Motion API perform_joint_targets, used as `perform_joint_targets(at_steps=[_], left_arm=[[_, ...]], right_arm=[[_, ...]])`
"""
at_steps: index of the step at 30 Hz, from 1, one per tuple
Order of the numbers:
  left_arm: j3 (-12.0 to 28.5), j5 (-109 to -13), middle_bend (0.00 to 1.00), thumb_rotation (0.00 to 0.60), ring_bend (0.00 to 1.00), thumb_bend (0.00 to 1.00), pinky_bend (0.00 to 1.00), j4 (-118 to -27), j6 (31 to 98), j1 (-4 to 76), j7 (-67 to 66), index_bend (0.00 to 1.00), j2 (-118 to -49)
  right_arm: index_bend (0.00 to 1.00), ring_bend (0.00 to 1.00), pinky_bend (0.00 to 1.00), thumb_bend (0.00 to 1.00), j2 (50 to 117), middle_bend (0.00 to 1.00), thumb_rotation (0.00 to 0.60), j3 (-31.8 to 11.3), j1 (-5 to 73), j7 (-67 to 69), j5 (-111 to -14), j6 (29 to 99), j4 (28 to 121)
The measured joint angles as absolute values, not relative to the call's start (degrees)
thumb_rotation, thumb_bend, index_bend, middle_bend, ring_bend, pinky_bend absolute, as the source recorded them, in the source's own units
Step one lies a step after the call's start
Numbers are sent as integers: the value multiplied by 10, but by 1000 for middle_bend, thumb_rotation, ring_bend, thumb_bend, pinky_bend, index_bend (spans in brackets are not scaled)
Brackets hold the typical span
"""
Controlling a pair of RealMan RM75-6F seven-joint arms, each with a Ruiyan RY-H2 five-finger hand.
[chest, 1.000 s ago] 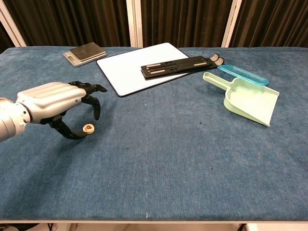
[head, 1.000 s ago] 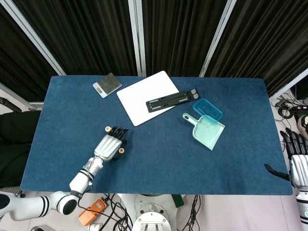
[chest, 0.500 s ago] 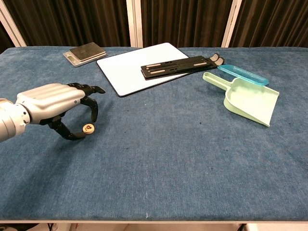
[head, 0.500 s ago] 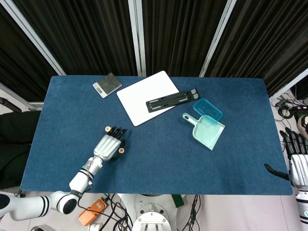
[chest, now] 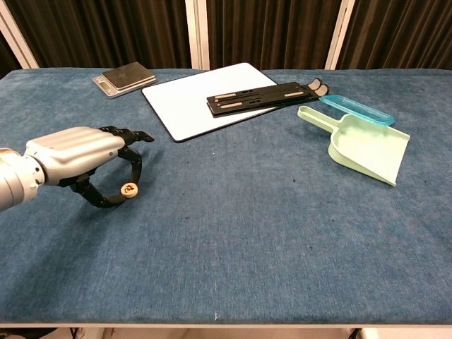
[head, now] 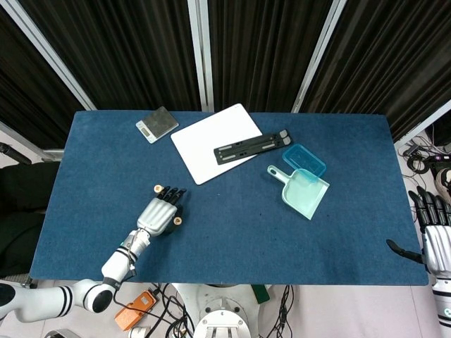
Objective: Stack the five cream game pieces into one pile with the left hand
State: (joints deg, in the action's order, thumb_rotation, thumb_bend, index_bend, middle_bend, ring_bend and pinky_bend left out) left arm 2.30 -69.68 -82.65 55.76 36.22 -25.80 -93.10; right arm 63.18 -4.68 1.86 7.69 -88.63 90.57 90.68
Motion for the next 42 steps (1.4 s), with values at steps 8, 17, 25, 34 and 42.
perform_joint_targets(at_steps=[8,17,25,34,42], left_arm=[[34,-697,0,600,0,370,0,-838,559,364,-243,493,-916],[88,-658,0,600,0,369,0,-860,550,379,-212,493,-867],[119,-567,0,600,0,360,0,-831,517,404,-216,493,-854],[112,-541,0,600,0,348,0,-814,504,406,-199,493,-851],[106,-543,0,600,0,333,0,-804,501,411,-190,493,-861]], right_arm=[[0,0,0,158,631,0,600,-48,18,75,-887,908,908],[0,0,0,158,632,0,600,-48,18,78,-887,910,906],[0,0,0,158,635,0,600,-48,18,84,-882,906,900],[0,0,0,157,635,0,600,-50,21,82,-880,901,902],[0,0,0,158,635,0,600,-50,21,78,-879,900,904]])
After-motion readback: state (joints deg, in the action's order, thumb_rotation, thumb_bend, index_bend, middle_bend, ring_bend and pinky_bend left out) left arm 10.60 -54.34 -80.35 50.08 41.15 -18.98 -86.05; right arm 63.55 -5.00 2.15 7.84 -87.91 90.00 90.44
